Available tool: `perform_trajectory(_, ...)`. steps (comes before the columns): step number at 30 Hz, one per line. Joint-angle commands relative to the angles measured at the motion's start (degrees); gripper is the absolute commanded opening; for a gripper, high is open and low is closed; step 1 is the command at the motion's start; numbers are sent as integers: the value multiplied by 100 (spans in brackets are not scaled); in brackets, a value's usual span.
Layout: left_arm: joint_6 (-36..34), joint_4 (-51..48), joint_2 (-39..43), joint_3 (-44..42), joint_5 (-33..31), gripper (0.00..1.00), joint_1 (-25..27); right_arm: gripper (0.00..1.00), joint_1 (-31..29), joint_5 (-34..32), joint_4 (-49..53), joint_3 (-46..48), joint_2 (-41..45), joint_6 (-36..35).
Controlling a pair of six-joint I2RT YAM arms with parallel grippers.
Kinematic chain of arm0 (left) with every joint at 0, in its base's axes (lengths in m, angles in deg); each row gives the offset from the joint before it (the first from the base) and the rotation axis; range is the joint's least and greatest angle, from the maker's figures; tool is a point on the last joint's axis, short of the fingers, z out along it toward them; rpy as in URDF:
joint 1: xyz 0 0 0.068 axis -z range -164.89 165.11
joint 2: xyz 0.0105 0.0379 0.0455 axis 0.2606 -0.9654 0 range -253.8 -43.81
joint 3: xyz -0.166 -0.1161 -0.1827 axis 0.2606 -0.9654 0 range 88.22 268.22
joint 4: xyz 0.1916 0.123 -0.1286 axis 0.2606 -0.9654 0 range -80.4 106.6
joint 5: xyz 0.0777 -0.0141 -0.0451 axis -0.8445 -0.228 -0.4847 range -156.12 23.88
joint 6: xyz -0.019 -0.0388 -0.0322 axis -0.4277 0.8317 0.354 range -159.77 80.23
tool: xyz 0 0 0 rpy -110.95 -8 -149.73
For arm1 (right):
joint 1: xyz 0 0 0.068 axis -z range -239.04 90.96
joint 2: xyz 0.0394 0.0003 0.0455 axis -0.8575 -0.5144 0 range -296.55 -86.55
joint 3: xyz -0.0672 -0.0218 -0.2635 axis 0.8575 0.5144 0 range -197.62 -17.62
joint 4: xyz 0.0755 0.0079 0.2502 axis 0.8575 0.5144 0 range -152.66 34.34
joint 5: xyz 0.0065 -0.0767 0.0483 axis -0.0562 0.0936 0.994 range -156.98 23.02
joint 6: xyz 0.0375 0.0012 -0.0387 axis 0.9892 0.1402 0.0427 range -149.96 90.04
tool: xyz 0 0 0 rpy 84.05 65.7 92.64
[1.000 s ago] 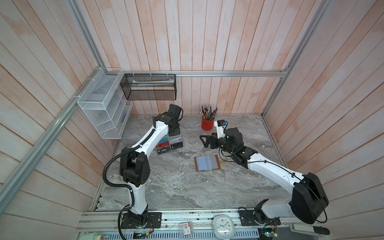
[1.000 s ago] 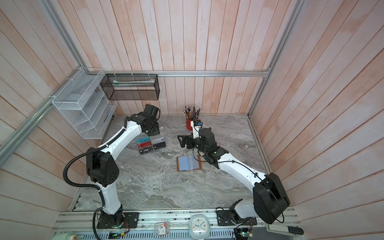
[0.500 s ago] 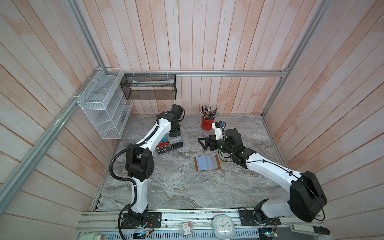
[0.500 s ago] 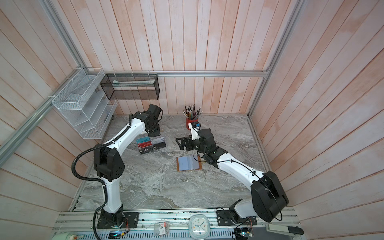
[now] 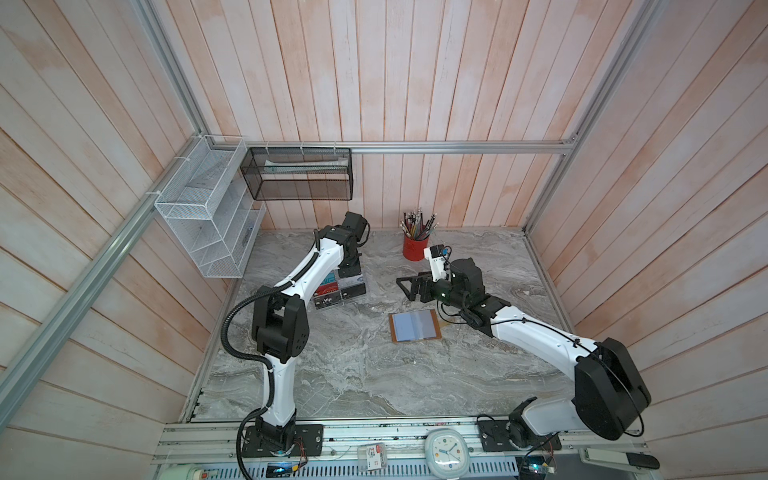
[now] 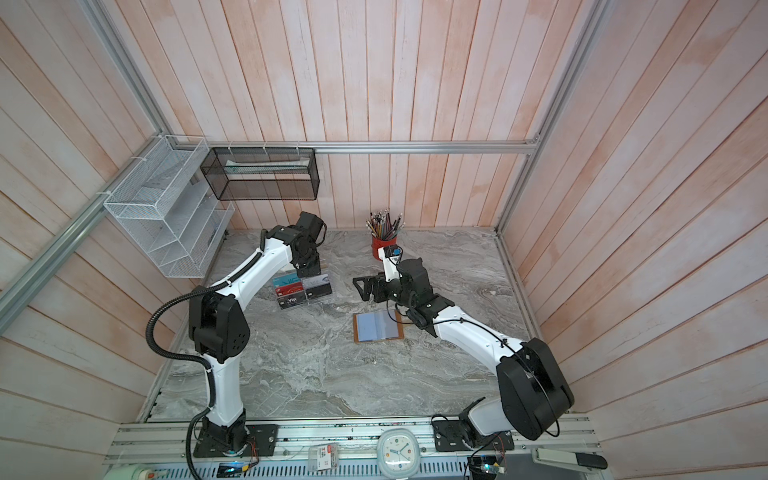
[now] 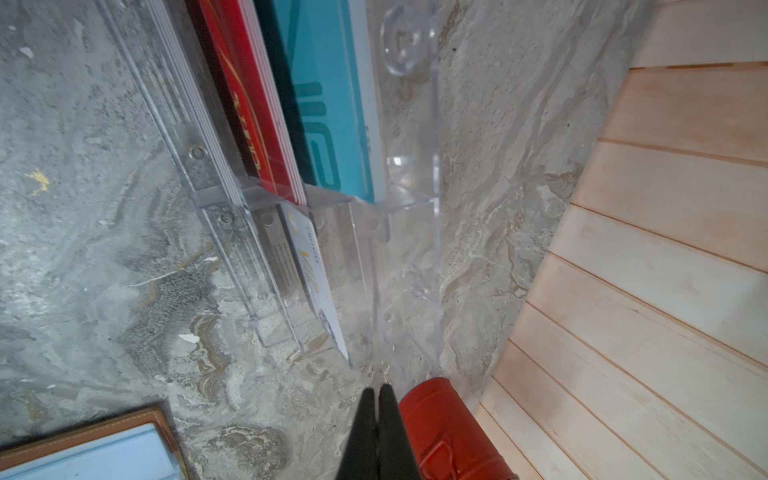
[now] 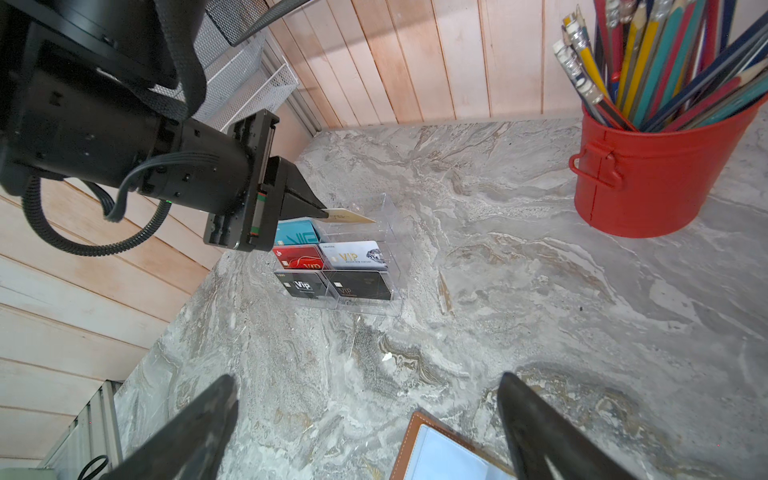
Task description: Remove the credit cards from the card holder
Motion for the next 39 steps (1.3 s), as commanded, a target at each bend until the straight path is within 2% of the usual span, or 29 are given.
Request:
perform_trajectory(1,981,40,35,-277,-15,0,-17,98,18,130,-132,82,-105,70)
perform_trajectory(10,1102,233,38,-504,18,0,-57,98,9,223,-60,46,-137,11)
perform_trajectory(39,1462,285,-214,-245,-166,0,-103,98,21,282,-275,345,8,28)
